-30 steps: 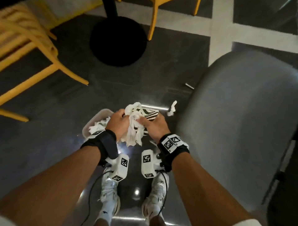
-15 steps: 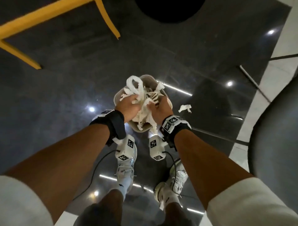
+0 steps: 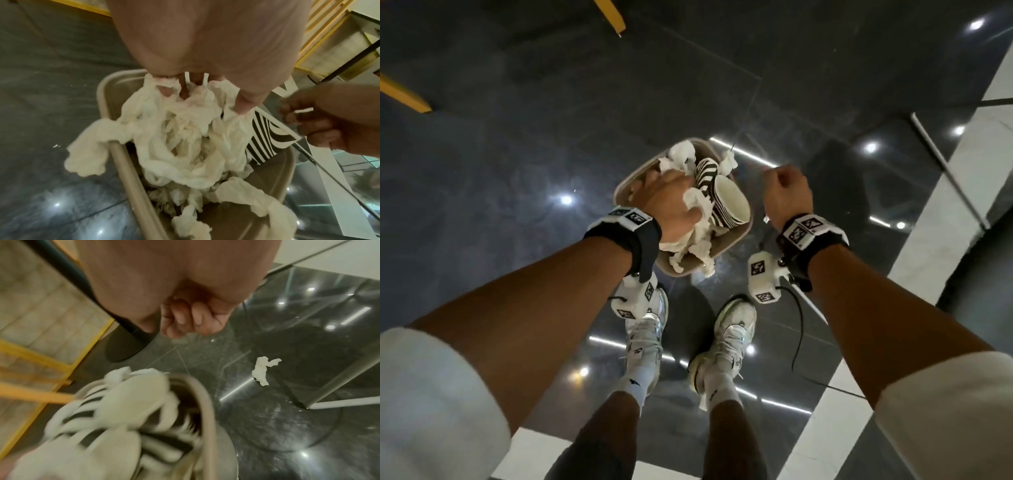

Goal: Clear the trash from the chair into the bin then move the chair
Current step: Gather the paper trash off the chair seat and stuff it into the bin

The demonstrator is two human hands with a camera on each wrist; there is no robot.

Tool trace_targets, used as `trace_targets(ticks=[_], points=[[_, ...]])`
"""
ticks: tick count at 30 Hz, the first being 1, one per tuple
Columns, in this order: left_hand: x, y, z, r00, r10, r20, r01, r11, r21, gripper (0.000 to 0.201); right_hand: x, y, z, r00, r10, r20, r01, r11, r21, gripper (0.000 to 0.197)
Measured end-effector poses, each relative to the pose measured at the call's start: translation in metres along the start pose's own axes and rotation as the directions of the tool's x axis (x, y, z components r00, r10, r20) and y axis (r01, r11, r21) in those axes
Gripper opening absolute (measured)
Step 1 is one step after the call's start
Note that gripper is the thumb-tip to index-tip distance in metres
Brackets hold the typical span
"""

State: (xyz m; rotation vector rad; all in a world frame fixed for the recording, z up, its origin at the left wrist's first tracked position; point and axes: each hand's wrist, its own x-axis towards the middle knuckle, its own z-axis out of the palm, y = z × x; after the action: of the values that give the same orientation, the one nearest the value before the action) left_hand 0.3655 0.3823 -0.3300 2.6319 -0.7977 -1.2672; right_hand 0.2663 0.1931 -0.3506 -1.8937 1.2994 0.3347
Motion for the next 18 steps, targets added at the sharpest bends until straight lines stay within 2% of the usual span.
trace_targets(ticks=[2, 4, 8, 10, 13, 14, 16, 18], points=[[0.015, -0.002, 0.013, 0.999, -0.034, 0.002, 0.034, 0.999, 0.019, 0.058, 0.032, 0.024, 0.004, 0.996, 0.094, 0.003, -0.093, 0.99, -0.105, 0.033], [0.031, -0.007, 0.028, 0.998, -0.065, -0.013, 0.066, 0.996, 0.062, 0.059, 0.067, 0.05, 0.014, 0.983, 0.157, 0.091, -0.128, 0.956, -0.264, 0.036], [0.055, -0.021, 0.045, 0.992, -0.123, -0.002, 0.122, 0.986, 0.109, 0.064, 0.124, 0.101, 0.055, 0.957, 0.226, 0.184, -0.101, 0.85, -0.518, 0.034], [0.061, -0.022, 0.051, 0.993, -0.118, 0.001, 0.117, 0.984, 0.134, 0.063, 0.15, 0.131, 0.078, 0.946, 0.236, 0.221, -0.045, 0.774, -0.631, 0.041], [0.068, -0.018, 0.057, 0.995, -0.095, 0.002, 0.093, 0.982, 0.162, 0.062, 0.237, 0.237, 0.129, 0.926, 0.237, 0.295, 0.044, 0.706, -0.707, 0.049], [0.07, -0.018, 0.058, 0.995, -0.095, 0.01, 0.091, 0.981, 0.169, 0.062, 0.247, 0.249, 0.137, 0.917, 0.276, 0.289, -0.002, 0.727, -0.686, 0.056], [0.073, -0.02, 0.061, 0.995, -0.101, 0.021, 0.096, 0.98, 0.173, 0.064, 0.224, 0.225, 0.131, 0.891, 0.358, 0.28, -0.082, 0.732, -0.676, 0.059], [0.072, -0.021, 0.061, 0.995, -0.101, 0.024, 0.096, 0.983, 0.156, 0.064, 0.196, 0.196, 0.12, 0.886, 0.332, 0.325, -0.028, 0.736, -0.677, 0.046]])
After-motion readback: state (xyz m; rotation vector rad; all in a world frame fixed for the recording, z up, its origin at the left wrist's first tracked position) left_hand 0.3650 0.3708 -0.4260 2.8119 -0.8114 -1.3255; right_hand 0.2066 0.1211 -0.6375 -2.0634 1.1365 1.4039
